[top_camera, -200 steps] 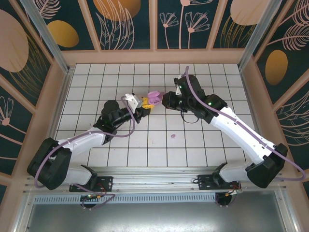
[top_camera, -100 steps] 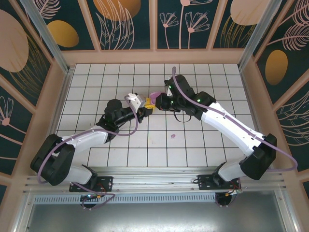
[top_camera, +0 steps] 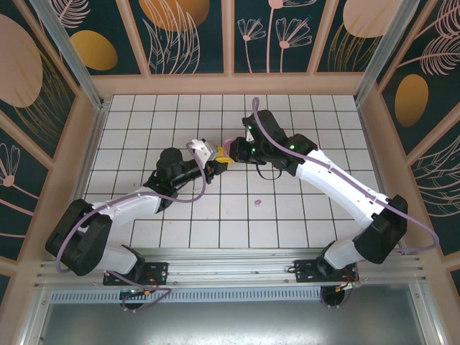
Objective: Insert the wireless bluetooth earbuds into the charging case
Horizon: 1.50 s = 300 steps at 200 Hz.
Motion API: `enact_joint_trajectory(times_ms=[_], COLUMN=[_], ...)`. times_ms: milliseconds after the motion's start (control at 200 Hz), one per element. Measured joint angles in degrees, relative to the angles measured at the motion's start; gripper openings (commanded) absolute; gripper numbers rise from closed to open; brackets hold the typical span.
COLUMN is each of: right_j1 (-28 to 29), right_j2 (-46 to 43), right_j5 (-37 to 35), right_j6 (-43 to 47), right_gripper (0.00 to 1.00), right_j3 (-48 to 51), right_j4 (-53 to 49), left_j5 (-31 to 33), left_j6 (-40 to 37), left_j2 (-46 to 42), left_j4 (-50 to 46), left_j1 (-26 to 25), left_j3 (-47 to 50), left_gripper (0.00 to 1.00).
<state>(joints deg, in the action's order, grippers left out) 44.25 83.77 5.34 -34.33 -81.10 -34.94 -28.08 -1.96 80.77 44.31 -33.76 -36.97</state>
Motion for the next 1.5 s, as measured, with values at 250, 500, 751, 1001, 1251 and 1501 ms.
enact_joint_trajectory(times_ms=[250,500,751,1001,1251,1501], right_j1=[0.0,0.0,0.02,0.39,0.63,-3.34], right_j2=[0.44,2.23,2.32,2.32,1.09,-9.77], right_j5=[-0.59,-0.76,-0.28,0.31,0.07,-0.02], right_j6=[0.09,1.05,1.25,1.46,1.31,-1.44], right_gripper=[0.19,0.22,0.3,0.35,0.35,0.35], right_j3=[-0.22,-1.29,-1.29,-2.14,-3.06,3.63], right_j4=[0.07,0.42,0.42,0.13,-1.18,-0.94], left_j5=[-0.02,-0.07,-0.11,0.0,1.31,5.95], left_j6=[0.02,0.02,0.02,0.02,-0.42,-0.39], left_j2=[0.0,0.0,-0.02,-0.46,-2.78,-5.44], left_j4=[0.02,-0.04,-0.04,-0.02,-0.02,-2.25], left_j1=[0.0,-0.02,-0.02,-0.02,-0.02,-0.02], left_j3=[0.0,0.13,0.26,0.33,1.25,2.19], left_gripper=[0.05,0.05,0.05,0.05,0.05,0.04])
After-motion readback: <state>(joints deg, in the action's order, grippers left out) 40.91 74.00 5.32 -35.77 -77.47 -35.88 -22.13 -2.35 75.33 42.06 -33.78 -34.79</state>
